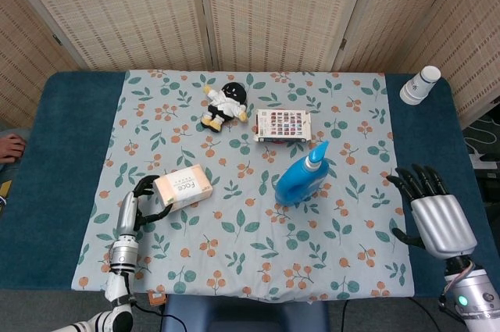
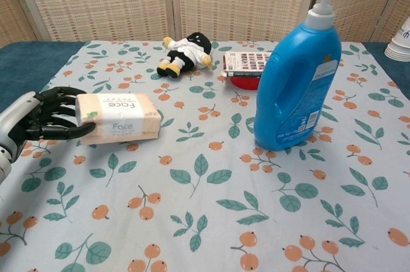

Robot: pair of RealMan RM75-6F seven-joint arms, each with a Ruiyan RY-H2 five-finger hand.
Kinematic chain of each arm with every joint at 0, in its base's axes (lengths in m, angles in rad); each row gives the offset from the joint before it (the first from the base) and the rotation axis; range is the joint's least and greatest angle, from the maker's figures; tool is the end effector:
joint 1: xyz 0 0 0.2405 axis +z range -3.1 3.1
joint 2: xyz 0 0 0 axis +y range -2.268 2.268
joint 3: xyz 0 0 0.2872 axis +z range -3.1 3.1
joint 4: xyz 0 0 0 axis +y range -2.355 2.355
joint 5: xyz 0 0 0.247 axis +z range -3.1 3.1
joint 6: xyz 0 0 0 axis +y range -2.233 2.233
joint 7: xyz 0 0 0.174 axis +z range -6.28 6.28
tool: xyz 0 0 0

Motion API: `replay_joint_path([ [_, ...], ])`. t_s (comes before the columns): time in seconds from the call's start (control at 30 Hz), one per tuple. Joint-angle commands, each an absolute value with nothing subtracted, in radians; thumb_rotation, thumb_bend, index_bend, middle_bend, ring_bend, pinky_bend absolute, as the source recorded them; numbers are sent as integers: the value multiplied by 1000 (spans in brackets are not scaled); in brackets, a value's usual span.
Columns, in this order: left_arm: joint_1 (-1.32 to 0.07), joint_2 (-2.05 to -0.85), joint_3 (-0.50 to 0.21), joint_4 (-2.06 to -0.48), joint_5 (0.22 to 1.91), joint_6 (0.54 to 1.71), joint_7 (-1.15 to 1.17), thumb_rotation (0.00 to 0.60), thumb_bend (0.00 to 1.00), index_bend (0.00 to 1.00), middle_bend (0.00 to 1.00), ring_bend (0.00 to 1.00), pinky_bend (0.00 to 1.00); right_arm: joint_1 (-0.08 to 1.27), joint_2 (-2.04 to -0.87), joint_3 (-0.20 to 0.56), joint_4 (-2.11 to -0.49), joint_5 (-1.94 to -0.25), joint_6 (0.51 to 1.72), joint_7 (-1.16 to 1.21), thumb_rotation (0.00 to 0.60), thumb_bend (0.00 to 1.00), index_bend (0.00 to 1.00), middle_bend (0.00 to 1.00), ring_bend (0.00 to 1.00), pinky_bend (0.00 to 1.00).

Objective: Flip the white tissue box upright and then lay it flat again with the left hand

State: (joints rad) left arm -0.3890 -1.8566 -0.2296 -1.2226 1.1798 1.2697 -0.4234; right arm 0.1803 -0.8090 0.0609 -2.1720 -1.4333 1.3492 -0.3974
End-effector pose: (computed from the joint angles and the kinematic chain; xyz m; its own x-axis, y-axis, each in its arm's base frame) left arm -0.2625 0.3330 -0.0945 -0.4449 0.0388 0.8947 0.8930 0.0943 0.4400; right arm -0.2318 -0.2282 0.1686 0.5313 -0.1023 0.8410 -0.8456 -0.1245 0.5190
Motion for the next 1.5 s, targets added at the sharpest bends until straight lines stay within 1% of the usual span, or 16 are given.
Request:
replay_joint_path([
  [0.03, -384, -1858, -231, -1219, 1181, 1265, -425, 600, 236, 391, 507, 311, 304, 180, -809, 60, -2172, -1433, 1350, -398, 600, 116, 174, 107, 0, 57],
  [0.17, -376, -1859, -232, -1214, 1185, 1256, -427, 600, 235, 379, 496, 297, 304, 180, -809, 59, -2173, -1434, 1349, -399, 600, 115, 174, 107, 0, 57],
  [0.23, -373, -1857, -230, -1216, 1184, 1245, -427, 600, 223, 342, 460, 272, 294, 180, -809, 59, -2173, -1434, 1349, -399, 600, 115, 174, 107, 0, 57],
  [0.3, -372, -1847, -219, -1220, 1201, 1229, -439, 600, 190, 208, 357, 196, 251, 180, -808, 59, -2174, -1435, 1349, -398, 600, 115, 174, 107, 0, 57],
  [0.37, -370, -1838, -209, -1218, 1215, 1211, -465, 600, 152, 36, 192, 65, 178, 180, -808, 58, -2174, -1436, 1350, -397, 600, 115, 174, 107, 0, 57],
  [0.4, -371, -1835, -207, -1218, 1218, 1202, -475, 600, 139, 4, 130, 27, 154, 180, -807, 58, -2174, -1436, 1350, -397, 600, 115, 174, 107, 0, 57],
  [0.43, -372, -1830, -206, -1218, 1223, 1191, -490, 600, 129, 0, 72, 3, 131, 180, -807, 58, -2175, -1437, 1351, -397, 600, 115, 174, 107, 0, 57],
  [0.47, -372, -1826, -205, -1218, 1227, 1183, -497, 600, 121, 0, 28, 0, 110, 179, -806, 58, -2176, -1438, 1351, -397, 600, 115, 173, 107, 0, 57],
  [0.5, -373, -1822, -204, -1220, 1230, 1178, -504, 600, 116, 0, 13, 0, 101, 179, -806, 58, -2176, -1439, 1352, -396, 600, 115, 174, 108, 0, 57],
  [0.67, -371, -1799, -202, -1245, 1256, 1177, -512, 600, 107, 0, 0, 0, 71, 178, -805, 57, -2177, -1444, 1355, -391, 600, 115, 179, 107, 0, 57],
  [1.0, -363, -1737, -214, -1333, 1277, 1198, -483, 600, 107, 0, 0, 0, 67, 174, -798, 55, -2184, -1457, 1361, -382, 600, 116, 181, 107, 0, 57],
  [1.1, -343, -1664, -211, -1423, 1306, 1241, -447, 600, 105, 0, 0, 0, 76, 171, -791, 58, -2187, -1457, 1369, -370, 600, 116, 180, 107, 0, 57],
  [1.17, -327, -1587, -209, -1502, 1334, 1272, -416, 600, 104, 0, 0, 0, 80, 169, -787, 61, -2186, -1458, 1374, -360, 600, 116, 180, 107, 0, 57],
  [1.33, -316, -1403, -241, -1673, 1372, 1310, -337, 600, 107, 0, 0, 0, 83, 170, -777, 60, -2192, -1468, 1370, -347, 600, 116, 180, 107, 0, 57],
  [1.43, -322, -1308, -259, -1738, 1377, 1311, -239, 600, 183, 0, 0, 0, 90, 167, -771, 57, -2203, -1489, 1375, -343, 600, 115, 180, 107, 0, 57],
  [1.5, -332, -1256, -271, -1756, 1344, 1305, -83, 600, 268, 28, 5, 0, 101, 163, -766, 55, -2212, -1505, 1382, -339, 600, 115, 180, 107, 0, 57],
])
